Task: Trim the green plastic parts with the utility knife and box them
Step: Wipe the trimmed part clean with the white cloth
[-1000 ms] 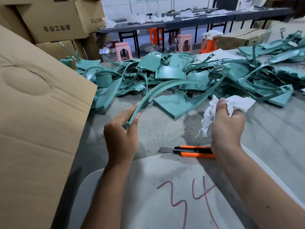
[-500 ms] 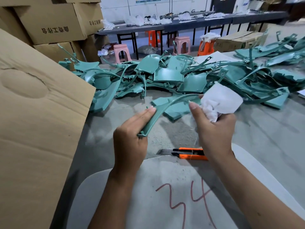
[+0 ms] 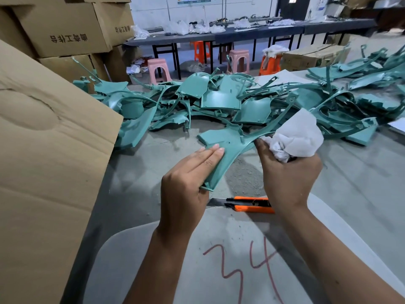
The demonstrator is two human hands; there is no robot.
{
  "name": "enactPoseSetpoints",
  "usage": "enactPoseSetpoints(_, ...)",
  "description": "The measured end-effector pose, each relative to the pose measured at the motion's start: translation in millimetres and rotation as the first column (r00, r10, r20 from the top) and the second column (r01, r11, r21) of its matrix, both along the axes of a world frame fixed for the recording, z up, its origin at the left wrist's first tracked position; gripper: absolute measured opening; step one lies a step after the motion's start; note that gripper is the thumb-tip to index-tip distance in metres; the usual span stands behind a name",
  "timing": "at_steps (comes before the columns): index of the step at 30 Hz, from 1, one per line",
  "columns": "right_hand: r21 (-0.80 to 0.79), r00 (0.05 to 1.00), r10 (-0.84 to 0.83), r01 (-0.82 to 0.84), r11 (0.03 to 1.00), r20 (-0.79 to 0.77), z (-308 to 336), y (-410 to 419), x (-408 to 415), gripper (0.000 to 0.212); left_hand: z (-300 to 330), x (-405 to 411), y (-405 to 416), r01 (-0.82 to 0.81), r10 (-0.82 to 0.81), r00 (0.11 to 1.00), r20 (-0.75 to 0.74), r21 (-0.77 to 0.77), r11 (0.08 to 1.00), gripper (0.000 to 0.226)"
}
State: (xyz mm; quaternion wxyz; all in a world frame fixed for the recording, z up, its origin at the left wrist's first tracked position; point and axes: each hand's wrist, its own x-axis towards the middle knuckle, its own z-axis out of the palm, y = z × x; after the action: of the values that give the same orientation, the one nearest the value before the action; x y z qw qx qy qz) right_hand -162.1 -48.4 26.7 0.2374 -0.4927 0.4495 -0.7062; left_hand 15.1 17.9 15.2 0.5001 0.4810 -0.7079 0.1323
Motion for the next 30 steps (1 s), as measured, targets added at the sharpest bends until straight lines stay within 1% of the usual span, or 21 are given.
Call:
enactPoseSetpoints(2,0.011,1.0,0.018,-0.017,1.0,-0.012,0,-2,-1,0.024,0,-2,0,-0.016,0.016,0.999,0.029,-0.017,1.0,0.037)
enactPoseSetpoints(4,0.018,0.999,0.049,-0.049,0.999,-0.018,1,-2,-1,0.02,-1,-3,0,-0.032,0.033,0.999,0.038,-0.021,0.999,0.032)
enactPoseSetpoints(6,0.009,0.997,0.08,-0.08,0.997,-0.018,1,-2,-1,0.019,-1,-2,0,-0.053,0.054,0.997,0.046,-0.024,0.998,0.034)
enactPoseSetpoints(10,0.012,0.99,0.141,-0.141,0.99,0.016,3,-4,-1,0.028,-4,0,-1,-0.085,0.086,0.995,0.042,-0.016,0.996,0.037)
enactPoseSetpoints(15,-0.022,0.971,0.233,-0.232,0.973,0.056,8,-3,-3,0.037,-5,0,-1,-0.093,0.093,0.995,0.036,0.001,0.996,0.043)
enactPoseSetpoints(19,-0.039,0.959,0.272,-0.27,0.962,0.082,10,-1,-2,0.035,-5,0,-1,-0.123,0.122,0.992,0.037,0.03,0.992,0.054)
enactPoseSetpoints(21,-0.044,0.946,0.31,-0.307,0.951,0.09,10,0,-1,0.034,-4,0,0,-0.144,0.142,0.989,0.039,0.042,0.989,0.05)
enactPoseSetpoints(23,-0.044,0.935,0.348,-0.345,0.937,0.07,9,1,-2,0.032,-4,-1,1,-0.168,0.166,0.985,0.037,0.041,0.985,0.044)
enactPoseSetpoints(26,-0.047,0.903,0.429,-0.429,0.902,-0.005,9,4,0,0.023,-3,0,2,-0.201,0.2,0.979,0.027,0.047,0.978,0.041)
enactPoseSetpoints(28,-0.052,0.865,0.495,-0.5,0.865,-0.075,10,9,3,0.026,-2,0,3,-0.215,0.214,0.977,0.018,0.051,0.975,0.039)
enactPoseSetpoints(30,-0.04,0.819,0.547,-0.561,0.827,-0.173,10,14,6,0.031,-2,1,3,-0.225,0.226,0.974,0.005,0.058,0.973,0.043)
